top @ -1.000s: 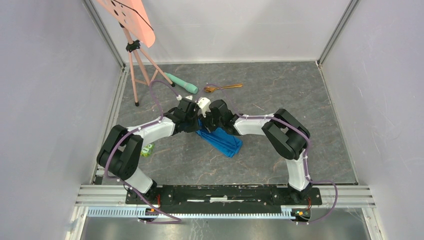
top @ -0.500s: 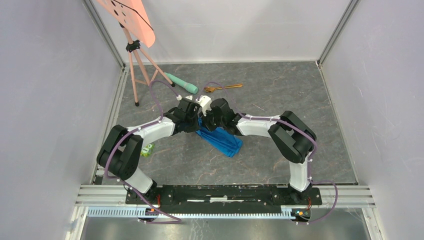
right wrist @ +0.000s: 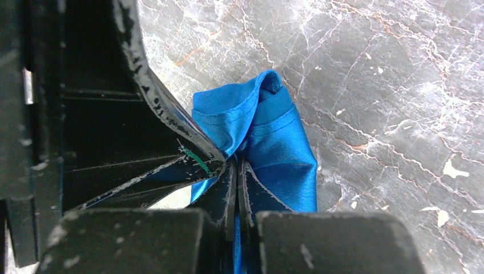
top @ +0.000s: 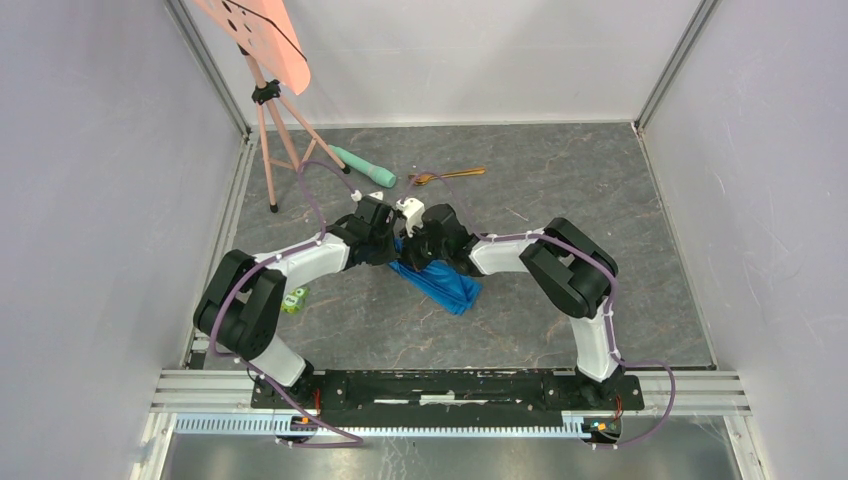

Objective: Fold the napkin into a case and place the utensils inside
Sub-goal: Smooth out the top corner of the smaller-rectangle-folded napkin at the center of the board.

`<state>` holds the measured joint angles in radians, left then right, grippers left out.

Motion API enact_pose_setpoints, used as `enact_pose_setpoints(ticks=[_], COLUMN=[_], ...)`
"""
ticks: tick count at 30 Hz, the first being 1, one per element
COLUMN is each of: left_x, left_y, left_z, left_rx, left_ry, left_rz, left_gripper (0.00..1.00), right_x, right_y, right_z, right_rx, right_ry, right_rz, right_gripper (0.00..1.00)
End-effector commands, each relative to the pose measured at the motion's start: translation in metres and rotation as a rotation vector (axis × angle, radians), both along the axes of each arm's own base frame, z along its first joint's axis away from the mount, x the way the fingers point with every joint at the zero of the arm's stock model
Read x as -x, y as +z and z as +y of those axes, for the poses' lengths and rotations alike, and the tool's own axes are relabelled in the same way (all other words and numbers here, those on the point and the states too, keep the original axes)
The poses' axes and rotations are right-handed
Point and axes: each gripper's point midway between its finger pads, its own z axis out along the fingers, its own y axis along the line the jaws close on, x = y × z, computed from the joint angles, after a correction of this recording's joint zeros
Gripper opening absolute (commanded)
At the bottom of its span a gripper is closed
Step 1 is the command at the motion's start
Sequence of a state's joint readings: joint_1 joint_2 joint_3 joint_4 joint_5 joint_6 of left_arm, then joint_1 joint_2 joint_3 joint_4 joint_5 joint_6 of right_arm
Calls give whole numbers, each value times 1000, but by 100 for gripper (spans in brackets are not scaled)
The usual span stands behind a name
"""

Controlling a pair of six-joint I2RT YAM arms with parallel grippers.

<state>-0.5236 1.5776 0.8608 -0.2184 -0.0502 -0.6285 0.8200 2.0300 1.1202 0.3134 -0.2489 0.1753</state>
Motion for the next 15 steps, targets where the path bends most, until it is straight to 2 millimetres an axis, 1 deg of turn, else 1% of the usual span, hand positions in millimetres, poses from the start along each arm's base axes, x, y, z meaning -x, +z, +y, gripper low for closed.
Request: enact_pose_setpoints(ticks=[1, 2, 3, 5, 8, 10, 12, 13, 15], left_x=[-11, -12, -10, -9, -8, -8, -9, -9, -13], left_y=[11, 11, 12, 16, 28, 36, 43, 43, 43], left_z=[-16, -15, -15, -11, 1, 10, 14, 15, 16], left_rx=[68, 72, 87, 119, 168, 194, 237, 250, 265], left_ry=[-8, 2, 2, 17, 60, 95, 120, 129, 143], left_rz=[-17, -15, -7, -9, -33, -52, -65, -65, -59], left_gripper=[2, 3, 6, 17, 36, 42, 43, 41, 32], right_x=[15, 15, 15, 15, 12, 11, 12, 11, 11], right_y=[-21, -24, -26, -30, -29, -29, -29, -29, -29], right_z=[5, 5, 3, -1, -7, -9, -11, -12, -12], right_rx=[-57, -59, -63, -61, -62, -62, -60, -62, -62], right_ry=[5, 0, -6, -17, -30, -33, -34, -37, -35], right_rz=[92, 99, 104, 116, 115, 114, 117, 117, 118], right_gripper=[0, 1, 1, 0, 0, 0, 1, 1, 0])
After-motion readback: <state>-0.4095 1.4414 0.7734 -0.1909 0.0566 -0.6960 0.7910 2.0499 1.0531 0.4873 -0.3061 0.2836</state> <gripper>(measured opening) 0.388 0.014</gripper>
